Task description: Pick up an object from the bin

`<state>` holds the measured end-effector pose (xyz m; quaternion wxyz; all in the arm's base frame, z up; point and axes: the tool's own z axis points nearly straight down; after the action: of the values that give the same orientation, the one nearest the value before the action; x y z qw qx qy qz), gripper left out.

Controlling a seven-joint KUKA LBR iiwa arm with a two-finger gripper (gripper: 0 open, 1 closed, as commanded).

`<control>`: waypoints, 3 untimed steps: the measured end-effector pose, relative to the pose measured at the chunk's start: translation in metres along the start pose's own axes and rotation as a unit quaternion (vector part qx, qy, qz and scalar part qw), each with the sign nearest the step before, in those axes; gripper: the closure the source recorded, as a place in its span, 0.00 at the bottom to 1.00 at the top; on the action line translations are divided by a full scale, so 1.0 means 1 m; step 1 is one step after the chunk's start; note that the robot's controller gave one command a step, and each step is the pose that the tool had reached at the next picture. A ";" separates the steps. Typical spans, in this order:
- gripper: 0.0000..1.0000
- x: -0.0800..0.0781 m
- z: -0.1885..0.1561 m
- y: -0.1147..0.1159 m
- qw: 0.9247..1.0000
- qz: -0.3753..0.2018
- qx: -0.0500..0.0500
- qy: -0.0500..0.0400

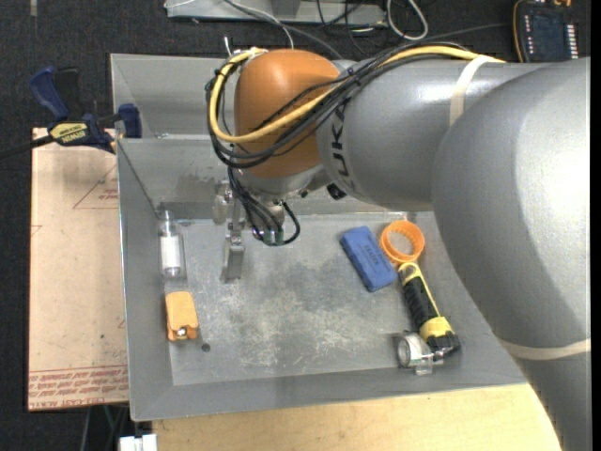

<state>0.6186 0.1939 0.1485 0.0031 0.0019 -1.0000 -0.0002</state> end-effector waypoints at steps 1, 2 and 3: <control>0.00 -0.002 -0.005 -0.001 1.000 0.002 -0.001 -0.004; 0.00 0.033 0.060 0.043 0.941 -0.339 0.000 -0.004; 0.00 -0.010 0.016 0.050 0.956 -0.292 -0.001 -0.008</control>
Offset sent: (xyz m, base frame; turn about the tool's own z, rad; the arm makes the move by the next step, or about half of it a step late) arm -0.0435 0.0548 -0.0785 -0.8729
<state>0.6285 0.2438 0.1324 -0.0047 0.2938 -0.9559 -0.0017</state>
